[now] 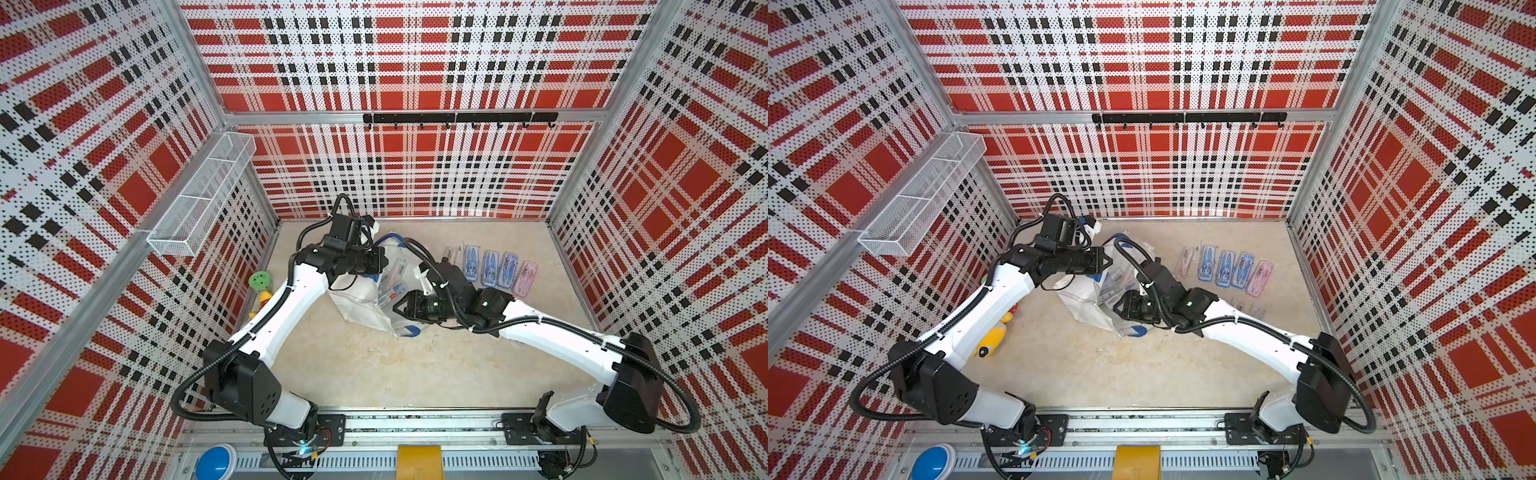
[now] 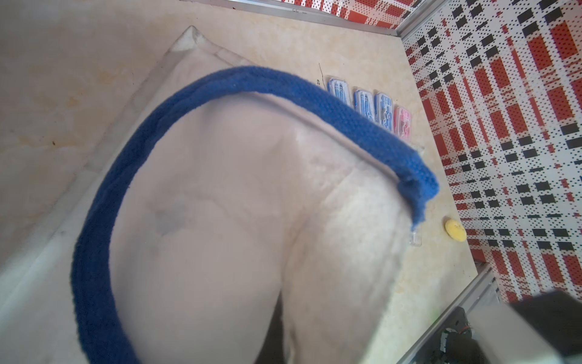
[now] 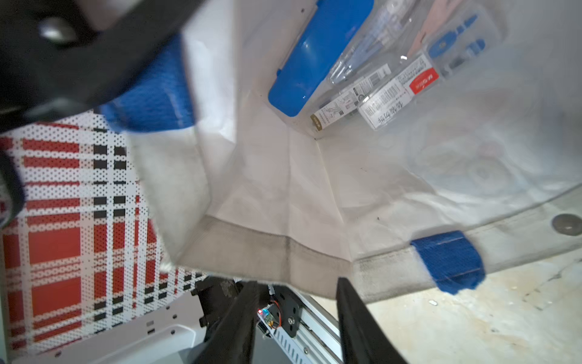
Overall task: Take out the compass set from the canvas bag
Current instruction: Pick up the compass set from the canvas bag.
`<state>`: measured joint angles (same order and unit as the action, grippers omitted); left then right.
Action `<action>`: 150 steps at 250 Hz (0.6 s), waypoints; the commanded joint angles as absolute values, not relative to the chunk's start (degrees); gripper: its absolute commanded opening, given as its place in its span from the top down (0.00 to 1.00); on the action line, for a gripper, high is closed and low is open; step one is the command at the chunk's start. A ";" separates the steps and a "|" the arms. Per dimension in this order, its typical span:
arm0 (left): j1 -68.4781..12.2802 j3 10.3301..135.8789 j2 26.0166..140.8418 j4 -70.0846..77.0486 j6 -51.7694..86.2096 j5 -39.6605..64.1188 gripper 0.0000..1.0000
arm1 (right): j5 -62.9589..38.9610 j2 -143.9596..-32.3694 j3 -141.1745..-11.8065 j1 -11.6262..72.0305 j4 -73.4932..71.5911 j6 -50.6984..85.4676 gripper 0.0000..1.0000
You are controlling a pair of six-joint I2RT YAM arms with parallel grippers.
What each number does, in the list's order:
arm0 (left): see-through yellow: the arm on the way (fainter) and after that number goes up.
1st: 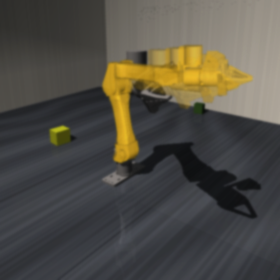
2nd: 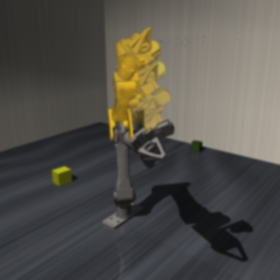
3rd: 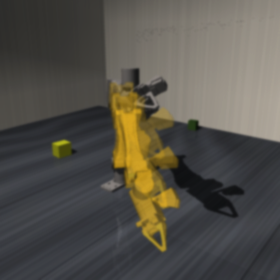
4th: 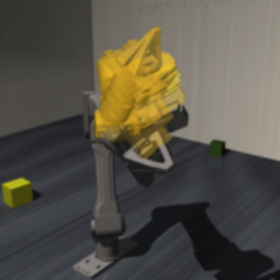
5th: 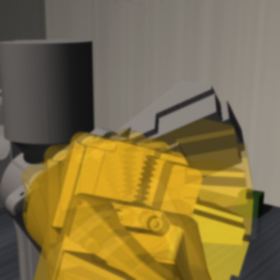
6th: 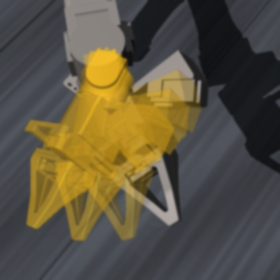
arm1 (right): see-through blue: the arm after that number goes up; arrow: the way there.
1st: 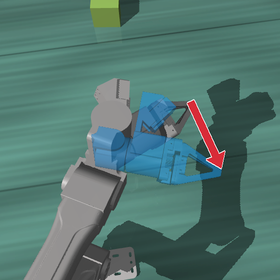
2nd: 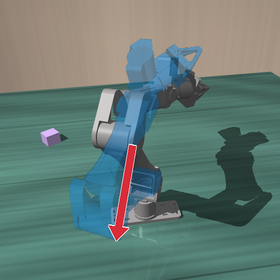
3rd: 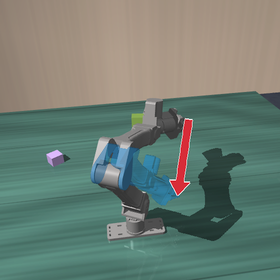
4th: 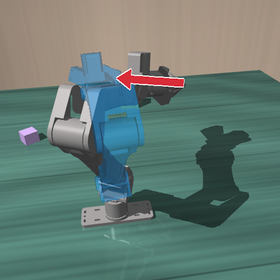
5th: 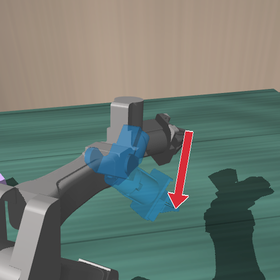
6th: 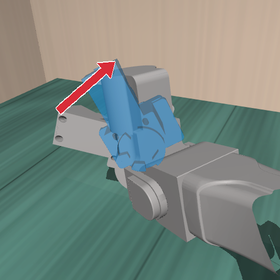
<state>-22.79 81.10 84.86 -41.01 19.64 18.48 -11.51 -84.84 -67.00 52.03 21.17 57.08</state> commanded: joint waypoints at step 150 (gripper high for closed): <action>-24.20 79.71 80.91 -37.10 22.68 21.60 1.00 | -2.29 -109.93 -72.08 45.57 3.36 82.86 0.25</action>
<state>-23.05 79.53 83.46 -39.90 21.63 17.80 -4.95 -107.39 -70.19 46.09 7.94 78.11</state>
